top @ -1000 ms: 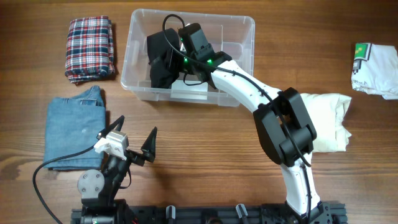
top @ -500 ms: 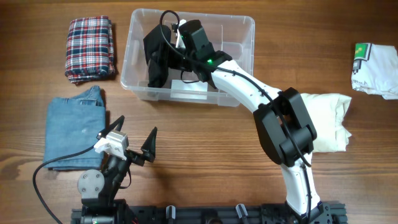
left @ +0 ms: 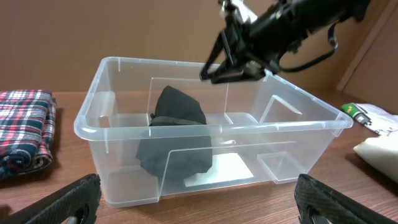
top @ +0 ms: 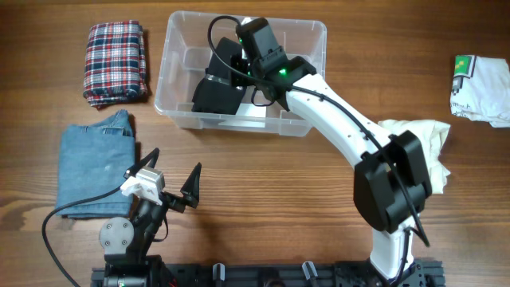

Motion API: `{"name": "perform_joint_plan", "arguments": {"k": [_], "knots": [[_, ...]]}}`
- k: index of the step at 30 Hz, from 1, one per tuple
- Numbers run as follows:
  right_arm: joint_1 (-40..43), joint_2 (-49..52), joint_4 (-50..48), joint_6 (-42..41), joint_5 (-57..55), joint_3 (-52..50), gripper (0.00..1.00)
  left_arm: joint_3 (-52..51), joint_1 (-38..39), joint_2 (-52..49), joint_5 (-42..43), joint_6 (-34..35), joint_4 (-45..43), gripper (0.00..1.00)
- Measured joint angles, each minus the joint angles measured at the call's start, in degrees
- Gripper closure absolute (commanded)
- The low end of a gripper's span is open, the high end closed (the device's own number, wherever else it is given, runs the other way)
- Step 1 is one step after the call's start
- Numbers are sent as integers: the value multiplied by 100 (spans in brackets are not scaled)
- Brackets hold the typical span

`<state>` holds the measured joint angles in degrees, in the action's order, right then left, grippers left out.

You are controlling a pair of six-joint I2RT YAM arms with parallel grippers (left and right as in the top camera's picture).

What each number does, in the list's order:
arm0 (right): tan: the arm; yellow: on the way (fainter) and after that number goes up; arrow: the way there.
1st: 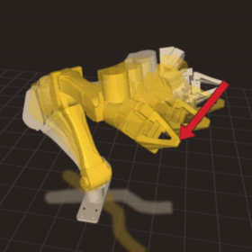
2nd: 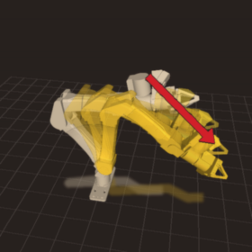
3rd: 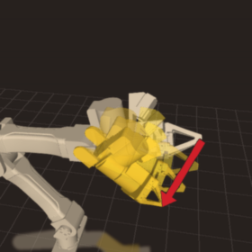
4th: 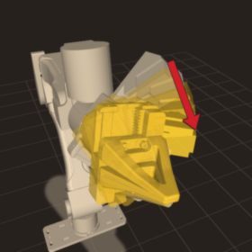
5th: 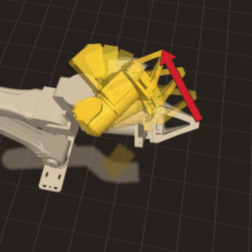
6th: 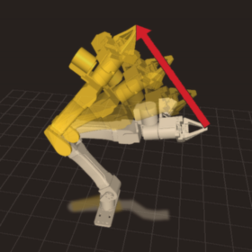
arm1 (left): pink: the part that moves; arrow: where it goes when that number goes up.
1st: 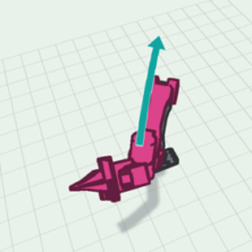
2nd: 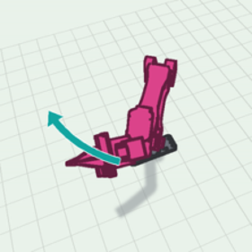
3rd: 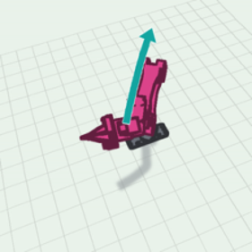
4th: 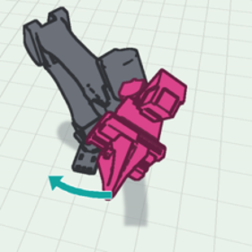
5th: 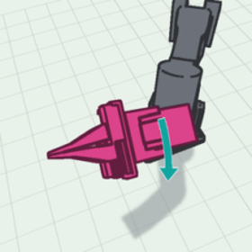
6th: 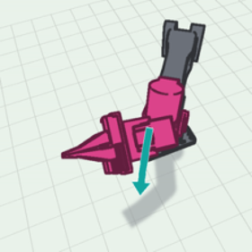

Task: Pack container
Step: 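Lower the black garment into the container's left side and release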

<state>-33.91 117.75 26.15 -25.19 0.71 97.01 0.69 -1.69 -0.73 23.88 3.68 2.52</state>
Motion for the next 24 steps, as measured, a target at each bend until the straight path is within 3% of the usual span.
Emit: {"name": "perform_joint_plan", "arguments": {"k": [12, 24], "knots": [[28, 527, 675, -153, -859, -2, 88, 0, 0, 0, 0, 2, -2, 0], [85, 1082, -59, -262, -339, -4, 88, 0, 0, 0, 0, 0, 0, 0]]}}
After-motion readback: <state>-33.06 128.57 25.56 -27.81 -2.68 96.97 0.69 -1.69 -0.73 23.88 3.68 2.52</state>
